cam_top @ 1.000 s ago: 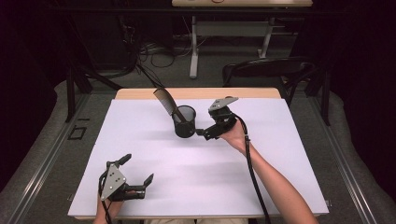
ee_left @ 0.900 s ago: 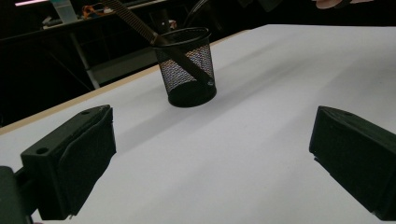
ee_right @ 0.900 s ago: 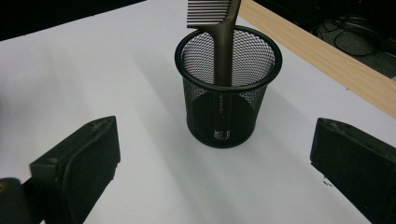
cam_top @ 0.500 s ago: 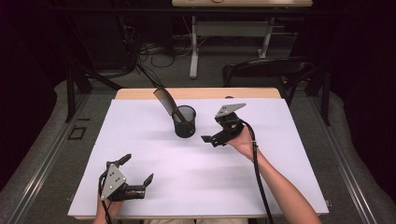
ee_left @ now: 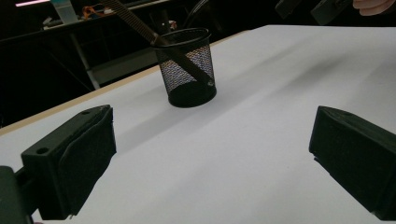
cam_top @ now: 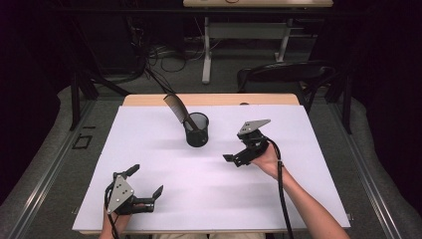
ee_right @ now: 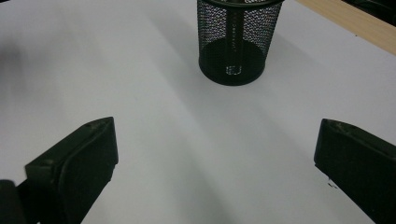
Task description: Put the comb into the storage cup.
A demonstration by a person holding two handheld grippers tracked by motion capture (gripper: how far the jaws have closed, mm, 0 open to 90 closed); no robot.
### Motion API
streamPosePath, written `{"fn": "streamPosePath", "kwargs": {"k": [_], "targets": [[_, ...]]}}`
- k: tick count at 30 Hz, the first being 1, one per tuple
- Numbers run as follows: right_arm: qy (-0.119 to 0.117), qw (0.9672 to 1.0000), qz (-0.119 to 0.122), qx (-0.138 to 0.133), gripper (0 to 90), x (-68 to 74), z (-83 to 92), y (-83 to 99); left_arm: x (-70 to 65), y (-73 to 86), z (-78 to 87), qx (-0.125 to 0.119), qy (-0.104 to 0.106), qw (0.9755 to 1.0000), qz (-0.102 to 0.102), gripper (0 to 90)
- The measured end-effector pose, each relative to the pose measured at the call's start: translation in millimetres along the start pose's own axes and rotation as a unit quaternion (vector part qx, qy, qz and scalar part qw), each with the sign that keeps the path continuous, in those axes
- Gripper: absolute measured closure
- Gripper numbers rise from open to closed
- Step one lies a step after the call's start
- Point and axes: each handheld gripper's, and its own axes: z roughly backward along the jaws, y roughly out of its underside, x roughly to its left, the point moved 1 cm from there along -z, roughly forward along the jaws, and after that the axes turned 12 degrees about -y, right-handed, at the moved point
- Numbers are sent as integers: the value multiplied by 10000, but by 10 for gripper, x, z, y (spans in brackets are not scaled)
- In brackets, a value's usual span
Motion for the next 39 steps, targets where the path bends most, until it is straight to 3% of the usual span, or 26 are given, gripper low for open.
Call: {"fn": "streamPosePath", "kwargs": {"k": [26, 39], "targets": [[211, 9994, 174, -188, 0, 294, 411, 302, -1, 11, -3, 49, 12, 10000, -5, 7], [276, 9990, 212, -289, 0, 447, 525, 484, -9, 10, 3, 48, 9, 10000, -9, 6]]}}
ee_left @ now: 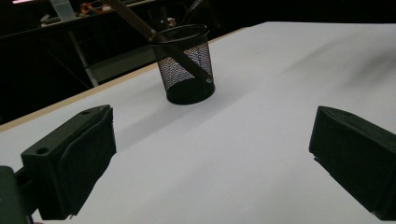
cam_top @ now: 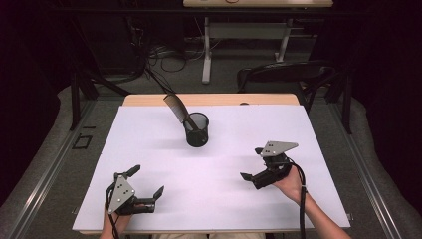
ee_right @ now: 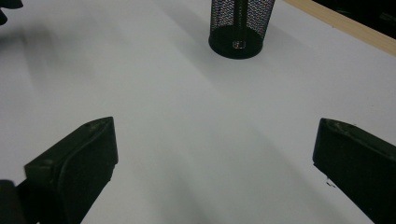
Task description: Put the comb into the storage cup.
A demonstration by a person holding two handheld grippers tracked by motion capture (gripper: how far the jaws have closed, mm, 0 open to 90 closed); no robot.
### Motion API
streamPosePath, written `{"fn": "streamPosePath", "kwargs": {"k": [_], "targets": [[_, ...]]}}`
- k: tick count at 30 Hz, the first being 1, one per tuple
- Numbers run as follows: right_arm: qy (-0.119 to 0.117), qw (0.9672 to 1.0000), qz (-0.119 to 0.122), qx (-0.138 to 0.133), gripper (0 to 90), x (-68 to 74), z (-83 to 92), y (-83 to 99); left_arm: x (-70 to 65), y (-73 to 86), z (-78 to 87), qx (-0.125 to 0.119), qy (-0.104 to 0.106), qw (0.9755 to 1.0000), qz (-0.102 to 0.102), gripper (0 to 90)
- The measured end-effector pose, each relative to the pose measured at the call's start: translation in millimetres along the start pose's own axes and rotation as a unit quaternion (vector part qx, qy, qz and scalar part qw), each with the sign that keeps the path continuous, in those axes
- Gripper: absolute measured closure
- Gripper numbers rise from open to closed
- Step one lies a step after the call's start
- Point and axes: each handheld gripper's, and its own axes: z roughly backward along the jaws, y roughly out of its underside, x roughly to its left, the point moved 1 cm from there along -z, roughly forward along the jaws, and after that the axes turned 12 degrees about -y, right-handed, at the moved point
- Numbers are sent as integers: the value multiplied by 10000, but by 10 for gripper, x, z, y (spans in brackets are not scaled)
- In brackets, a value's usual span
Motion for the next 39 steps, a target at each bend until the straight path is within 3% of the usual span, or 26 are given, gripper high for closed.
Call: {"fn": "streamPosePath", "kwargs": {"k": [23, 39], "targets": [[389, 9987, 48, -322, 0, 199, 212, 321, -5, 2, 7, 15, -18, 10000, 13, 6], [558, 9980, 68, -302, 0, 281, 268, 485, -12, 4, 6, 27, -9, 10000, -12, 6]]}}
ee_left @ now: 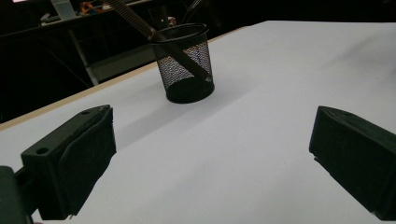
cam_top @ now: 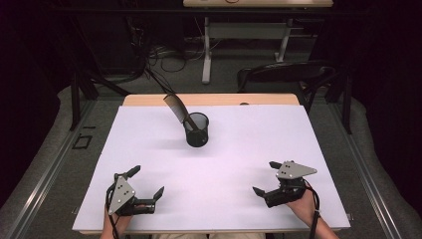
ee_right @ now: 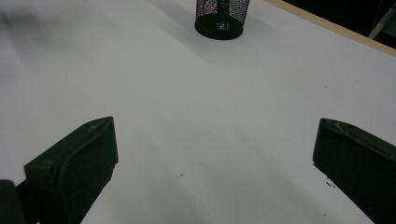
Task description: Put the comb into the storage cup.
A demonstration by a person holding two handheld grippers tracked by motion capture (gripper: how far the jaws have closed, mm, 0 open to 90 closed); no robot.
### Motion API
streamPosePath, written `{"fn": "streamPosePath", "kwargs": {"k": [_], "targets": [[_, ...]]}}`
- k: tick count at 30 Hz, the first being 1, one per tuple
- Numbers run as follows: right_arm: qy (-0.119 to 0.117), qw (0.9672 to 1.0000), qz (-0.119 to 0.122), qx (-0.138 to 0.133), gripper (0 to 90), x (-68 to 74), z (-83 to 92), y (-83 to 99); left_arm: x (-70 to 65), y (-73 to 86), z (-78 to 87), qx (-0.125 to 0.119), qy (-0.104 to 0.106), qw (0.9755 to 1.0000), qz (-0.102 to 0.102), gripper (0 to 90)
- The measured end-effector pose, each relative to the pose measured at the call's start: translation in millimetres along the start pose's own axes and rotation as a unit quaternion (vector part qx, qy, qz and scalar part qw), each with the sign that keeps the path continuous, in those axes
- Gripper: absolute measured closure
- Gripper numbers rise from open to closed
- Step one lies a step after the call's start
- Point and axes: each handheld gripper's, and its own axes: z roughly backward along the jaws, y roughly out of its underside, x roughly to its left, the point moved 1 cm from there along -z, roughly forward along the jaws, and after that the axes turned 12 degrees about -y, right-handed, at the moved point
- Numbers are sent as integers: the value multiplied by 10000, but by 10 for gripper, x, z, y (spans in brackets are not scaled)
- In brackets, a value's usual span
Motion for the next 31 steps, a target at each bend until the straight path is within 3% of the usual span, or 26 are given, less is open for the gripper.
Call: {"fn": "streamPosePath", "kwargs": {"k": [16, 31], "targets": [[192, 9997, -71, -145, 0, 77, 146, 166, -2, 10, 24, 28, -37, 10000, 43, 6], [231, 9995, 1, -198, 0, 99, 159, 199, -19, 14, 4, 60, 1, 10000, 26, 6]]}}
